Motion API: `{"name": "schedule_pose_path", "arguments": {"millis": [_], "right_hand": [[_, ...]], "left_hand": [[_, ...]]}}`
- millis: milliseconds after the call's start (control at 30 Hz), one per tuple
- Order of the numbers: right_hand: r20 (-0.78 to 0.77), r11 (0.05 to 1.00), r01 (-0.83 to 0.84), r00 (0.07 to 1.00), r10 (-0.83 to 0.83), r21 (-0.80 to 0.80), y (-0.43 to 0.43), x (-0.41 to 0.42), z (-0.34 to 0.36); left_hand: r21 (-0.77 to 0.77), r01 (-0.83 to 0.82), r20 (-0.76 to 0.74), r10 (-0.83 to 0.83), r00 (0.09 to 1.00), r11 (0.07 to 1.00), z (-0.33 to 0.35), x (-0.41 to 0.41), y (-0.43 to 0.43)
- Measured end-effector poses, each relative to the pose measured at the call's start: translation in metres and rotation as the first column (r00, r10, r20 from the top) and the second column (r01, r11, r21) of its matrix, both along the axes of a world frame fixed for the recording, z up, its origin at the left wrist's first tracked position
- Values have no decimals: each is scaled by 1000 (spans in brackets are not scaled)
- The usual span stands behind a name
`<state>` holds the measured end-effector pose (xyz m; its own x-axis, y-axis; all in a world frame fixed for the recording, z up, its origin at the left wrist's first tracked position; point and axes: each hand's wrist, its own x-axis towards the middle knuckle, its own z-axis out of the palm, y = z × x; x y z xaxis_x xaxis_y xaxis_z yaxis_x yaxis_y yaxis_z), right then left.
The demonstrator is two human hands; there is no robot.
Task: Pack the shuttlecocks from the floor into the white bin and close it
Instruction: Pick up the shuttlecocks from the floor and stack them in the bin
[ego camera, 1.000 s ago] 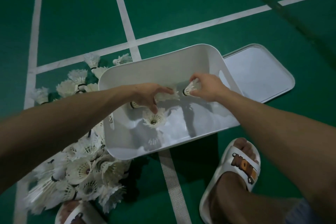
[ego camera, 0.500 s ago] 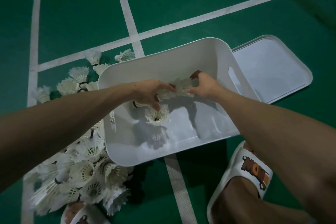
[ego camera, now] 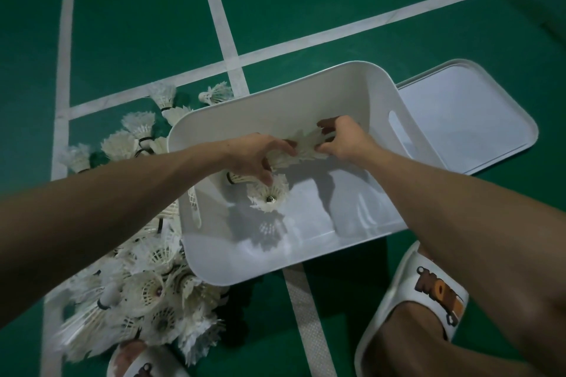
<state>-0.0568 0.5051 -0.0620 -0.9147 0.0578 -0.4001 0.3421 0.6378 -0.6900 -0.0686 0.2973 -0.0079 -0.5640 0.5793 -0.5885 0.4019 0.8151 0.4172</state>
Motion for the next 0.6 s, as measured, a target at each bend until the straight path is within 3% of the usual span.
{"name": "schedule_pose_path", "arguments": {"millis": [233, 333, 467, 600], "right_hand": [[-53, 997, -20, 998, 24, 76, 3, 10, 17], [-144, 999, -21, 989, 17, -28, 4, 18, 45], [-105, 944, -255, 966, 238, -208, 2, 35, 79], [-31, 885, -448, 893, 448, -125, -8, 52, 85]], "left_hand": [[120, -78, 36, 75, 997, 990, 9, 1, 3], [175, -141, 34, 137, 990, 974, 13, 3, 7], [238, -191, -56, 210, 976, 952, 22, 6, 22], [339, -275, -146, 339, 929, 900, 30, 10, 33]]}}
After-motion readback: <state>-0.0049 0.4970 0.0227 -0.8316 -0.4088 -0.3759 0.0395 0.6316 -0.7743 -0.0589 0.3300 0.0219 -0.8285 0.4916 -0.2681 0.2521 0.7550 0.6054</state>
